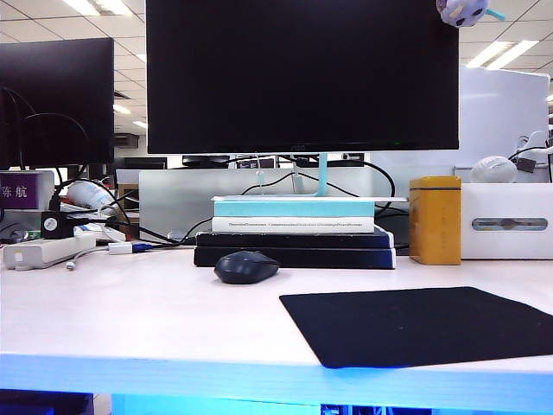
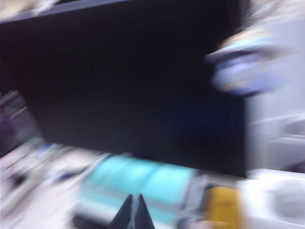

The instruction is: Place the black mouse on the black mouse pad.

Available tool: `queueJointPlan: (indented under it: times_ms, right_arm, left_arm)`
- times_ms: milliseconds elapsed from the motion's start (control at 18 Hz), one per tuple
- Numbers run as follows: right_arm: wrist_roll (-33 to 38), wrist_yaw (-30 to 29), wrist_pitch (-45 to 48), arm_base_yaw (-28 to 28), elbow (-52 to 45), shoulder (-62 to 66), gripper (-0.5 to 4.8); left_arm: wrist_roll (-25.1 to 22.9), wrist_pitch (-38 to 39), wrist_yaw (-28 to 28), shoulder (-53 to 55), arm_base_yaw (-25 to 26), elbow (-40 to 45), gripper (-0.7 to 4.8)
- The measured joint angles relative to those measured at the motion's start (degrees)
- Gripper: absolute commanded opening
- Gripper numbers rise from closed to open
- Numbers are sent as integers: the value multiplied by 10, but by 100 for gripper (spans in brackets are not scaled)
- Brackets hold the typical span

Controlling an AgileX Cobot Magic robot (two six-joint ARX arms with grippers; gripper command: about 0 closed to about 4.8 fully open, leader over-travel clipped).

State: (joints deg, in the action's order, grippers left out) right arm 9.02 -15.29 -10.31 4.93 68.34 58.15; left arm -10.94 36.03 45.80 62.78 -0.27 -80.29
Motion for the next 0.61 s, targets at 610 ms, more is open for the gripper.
queueJointPlan:
  times_ms: [610]
  right_arm:
    - [-262,-160,-337,53,87,48,-1]
  left_arm:
    - [5,19,-82,87,-90,0,-5]
